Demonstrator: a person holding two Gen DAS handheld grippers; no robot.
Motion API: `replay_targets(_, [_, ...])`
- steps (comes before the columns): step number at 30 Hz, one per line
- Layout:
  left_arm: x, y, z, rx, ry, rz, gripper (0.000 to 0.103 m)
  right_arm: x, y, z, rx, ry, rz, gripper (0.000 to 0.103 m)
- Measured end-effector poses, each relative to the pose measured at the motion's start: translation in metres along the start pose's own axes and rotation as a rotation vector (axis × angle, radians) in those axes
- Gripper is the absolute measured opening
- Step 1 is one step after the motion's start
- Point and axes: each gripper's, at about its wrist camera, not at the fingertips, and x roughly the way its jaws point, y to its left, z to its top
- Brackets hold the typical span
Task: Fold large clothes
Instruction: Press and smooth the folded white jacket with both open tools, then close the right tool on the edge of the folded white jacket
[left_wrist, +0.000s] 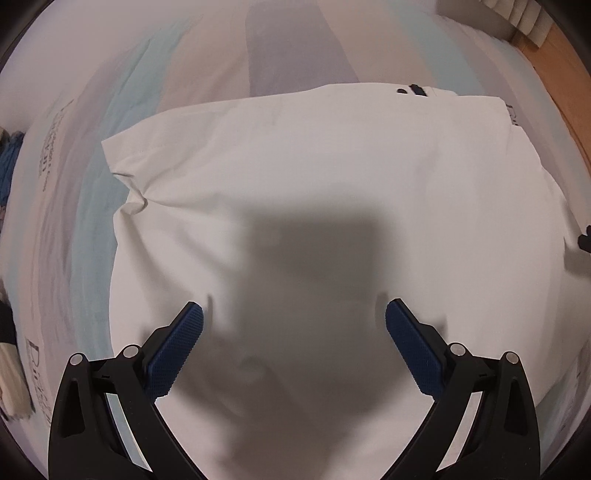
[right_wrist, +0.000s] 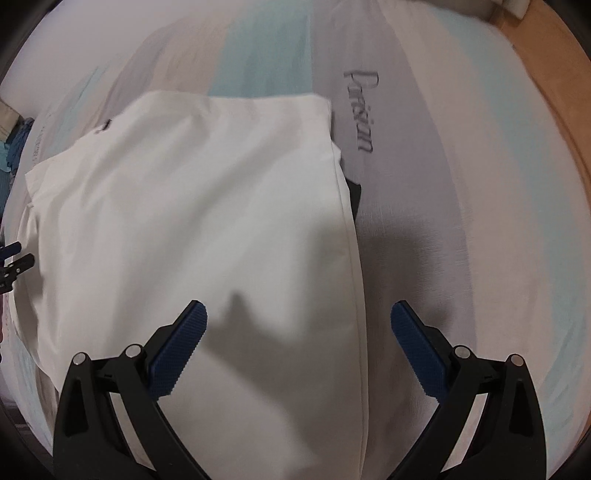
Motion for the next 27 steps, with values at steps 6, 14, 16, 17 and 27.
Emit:
replay_targets(6, [0.005, -0.003, 0.023, -0.071, 0.002, -0.048, 0.097, 0.025, -0.021, 0.005, 0.096, 0.053, 0.098, 0.095])
replay_targets(14, [0.024, -0.092, 0.037, -0.048, 0.031, -0.086, 0.097, 0.049, -0.026, 0.005, 0.119, 0.085, 0.228, 0.095])
replay_targets(16, [0.037, -0.1, 0.046, -0.037, 0.03, -0.056, 0.097, 0.052, -0.024, 0.007, 0.111, 0.089, 0.263, 0.095])
replay_targets(17, [0.04, -0.103, 0.048, -0.045, 0.033, -0.046, 0.097, 0.055, -0.022, 0.009, 0.106, 0.094, 0.273, 0.095])
replay_targets(27, [0.06, -0.108, 0.051, -0.06, 0.044, -0.027, 0.098, 0.065, -0.017, 0.009, 0.096, 0.104, 0.303, 0.078])
